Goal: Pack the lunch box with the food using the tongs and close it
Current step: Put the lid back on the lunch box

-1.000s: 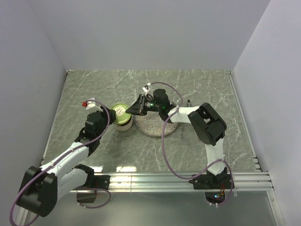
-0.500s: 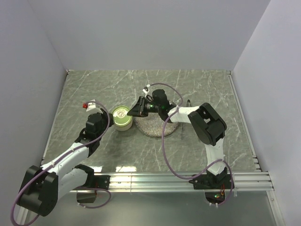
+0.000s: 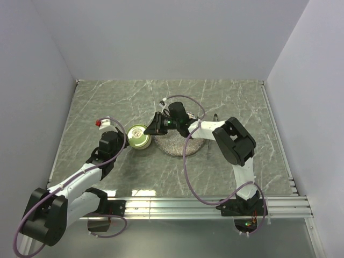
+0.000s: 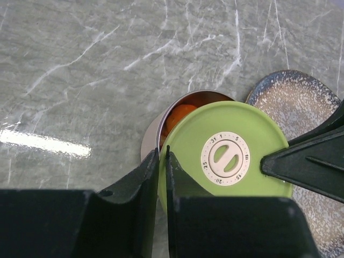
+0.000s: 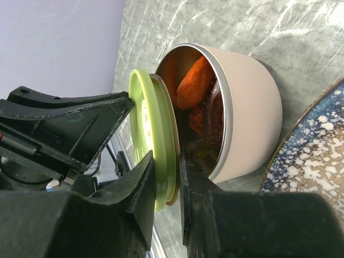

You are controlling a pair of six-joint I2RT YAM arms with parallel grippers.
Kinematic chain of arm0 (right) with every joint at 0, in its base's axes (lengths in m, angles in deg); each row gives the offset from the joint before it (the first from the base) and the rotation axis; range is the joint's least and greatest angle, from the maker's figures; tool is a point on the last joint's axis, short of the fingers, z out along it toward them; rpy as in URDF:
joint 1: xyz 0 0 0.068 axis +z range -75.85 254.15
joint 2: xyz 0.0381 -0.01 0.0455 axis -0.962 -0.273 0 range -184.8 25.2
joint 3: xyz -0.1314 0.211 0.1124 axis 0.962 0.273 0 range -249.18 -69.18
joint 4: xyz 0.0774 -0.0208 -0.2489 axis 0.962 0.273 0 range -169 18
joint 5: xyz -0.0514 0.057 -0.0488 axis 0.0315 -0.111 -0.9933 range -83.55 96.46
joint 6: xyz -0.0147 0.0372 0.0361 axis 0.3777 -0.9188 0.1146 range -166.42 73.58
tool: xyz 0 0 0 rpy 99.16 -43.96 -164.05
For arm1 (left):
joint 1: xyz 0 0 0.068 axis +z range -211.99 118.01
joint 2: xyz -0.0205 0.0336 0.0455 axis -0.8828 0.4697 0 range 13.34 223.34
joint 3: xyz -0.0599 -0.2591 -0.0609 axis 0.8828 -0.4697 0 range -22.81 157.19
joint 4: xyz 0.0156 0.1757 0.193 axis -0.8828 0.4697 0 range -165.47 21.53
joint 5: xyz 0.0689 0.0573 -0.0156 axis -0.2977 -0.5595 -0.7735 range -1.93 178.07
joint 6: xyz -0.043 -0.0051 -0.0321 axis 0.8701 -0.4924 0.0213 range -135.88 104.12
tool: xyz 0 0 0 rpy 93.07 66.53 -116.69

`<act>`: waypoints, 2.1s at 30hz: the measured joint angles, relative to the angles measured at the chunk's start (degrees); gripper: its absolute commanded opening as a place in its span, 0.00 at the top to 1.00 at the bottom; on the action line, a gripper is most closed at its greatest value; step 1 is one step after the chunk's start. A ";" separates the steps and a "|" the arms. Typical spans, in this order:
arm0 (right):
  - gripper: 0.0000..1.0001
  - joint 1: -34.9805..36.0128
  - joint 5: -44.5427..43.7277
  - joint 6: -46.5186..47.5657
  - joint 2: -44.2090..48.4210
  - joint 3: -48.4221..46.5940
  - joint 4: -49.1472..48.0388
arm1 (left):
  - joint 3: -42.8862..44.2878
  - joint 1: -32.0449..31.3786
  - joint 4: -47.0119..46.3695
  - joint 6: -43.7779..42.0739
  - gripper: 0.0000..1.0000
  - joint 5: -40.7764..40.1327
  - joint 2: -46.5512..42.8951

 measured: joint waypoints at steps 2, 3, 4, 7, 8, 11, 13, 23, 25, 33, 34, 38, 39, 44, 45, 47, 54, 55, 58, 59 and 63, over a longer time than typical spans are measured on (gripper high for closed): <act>1.00 0.11 -0.42 0.22 0.00 -0.15 0.37 | 0.00 0.04 -0.24 -0.07 0.86 -0.22 0.22; 1.00 0.15 -0.59 0.35 0.00 -0.42 0.59 | 0.00 0.07 -0.31 -0.15 0.87 -0.39 0.26; 1.00 0.20 -0.70 0.48 0.00 -0.59 0.81 | 0.00 0.07 -0.46 -0.26 0.87 -0.57 0.35; 1.00 0.31 -0.90 0.66 0.00 -1.18 1.42 | 0.00 0.07 -0.46 -0.37 0.87 -0.83 0.37; 1.00 0.33 -0.92 0.70 0.00 -1.33 1.62 | 0.00 0.07 -0.46 -0.42 0.87 -0.87 0.37; 1.00 0.35 -1.01 0.94 -0.11 -1.97 2.23 | 0.00 0.07 -0.46 -0.50 0.87 -1.03 0.37; 1.00 0.37 -0.98 1.09 -0.33 -2.43 2.51 | 0.00 0.07 -0.44 -0.70 0.87 -1.14 0.33; 1.00 0.28 -1.22 0.15 -0.72 -2.60 1.62 | 1.25 0.04 -0.96 -1.29 0.87 -0.07 0.09; 1.00 0.28 -1.51 -0.28 -1.33 -2.80 1.01 | 2.62 -0.35 -2.05 -1.31 0.87 1.44 0.22; 1.00 0.22 -1.51 -2.27 -2.16 -2.75 -1.14 | 4.98 -0.55 -5.05 -1.36 0.88 3.76 2.29; 1.00 0.04 -1.33 -2.93 -2.19 -2.34 -2.43 | 4.98 -0.55 -5.03 -1.36 0.88 3.93 2.47; 1.00 -1.60 -0.37 -5.79 -2.27 -0.48 -6.64 | 4.98 -0.55 -5.18 -1.36 0.89 4.24 2.69; 1.00 -1.92 -0.31 -6.14 -2.27 -0.09 -7.23 | 4.98 -0.55 -5.18 -1.36 0.89 4.28 2.69; 1.00 -3.04 -0.26 -7.67 -2.27 1.33 -9.55 | 4.96 -0.55 -5.18 -1.38 0.90 4.31 2.54; 1.00 -3.08 -0.20 -7.74 -2.27 1.49 -9.68 | 4.96 -0.55 -5.18 -1.38 0.90 4.31 2.51; 1.00 -3.08 -0.13 -7.67 -2.27 1.51 -9.64 | 4.96 -0.55 -5.18 -1.38 0.90 4.31 2.49; 1.00 -3.06 -0.11 -6.60 -2.27 1.51 -8.98 | 4.96 -0.55 -5.18 -1.38 0.91 4.31 2.49; 1.00 -3.06 -0.15 -6.08 -2.27 1.53 -8.59 | 4.96 -0.55 -5.18 -1.38 0.91 4.31 2.49; 1.00 -3.06 -0.31 -4.96 -2.27 1.53 -7.58 | 4.96 -0.55 -5.18 -1.40 0.91 4.31 2.49; 1.00 -3.06 -0.35 -4.59 -2.25 1.53 -7.52 | 4.96 -0.55 -5.18 -1.40 0.91 4.31 2.49; 1.00 -2.93 -0.39 -3.39 -2.21 1.53 -7.30 | 4.96 -0.55 -5.18 -1.40 0.91 4.31 2.49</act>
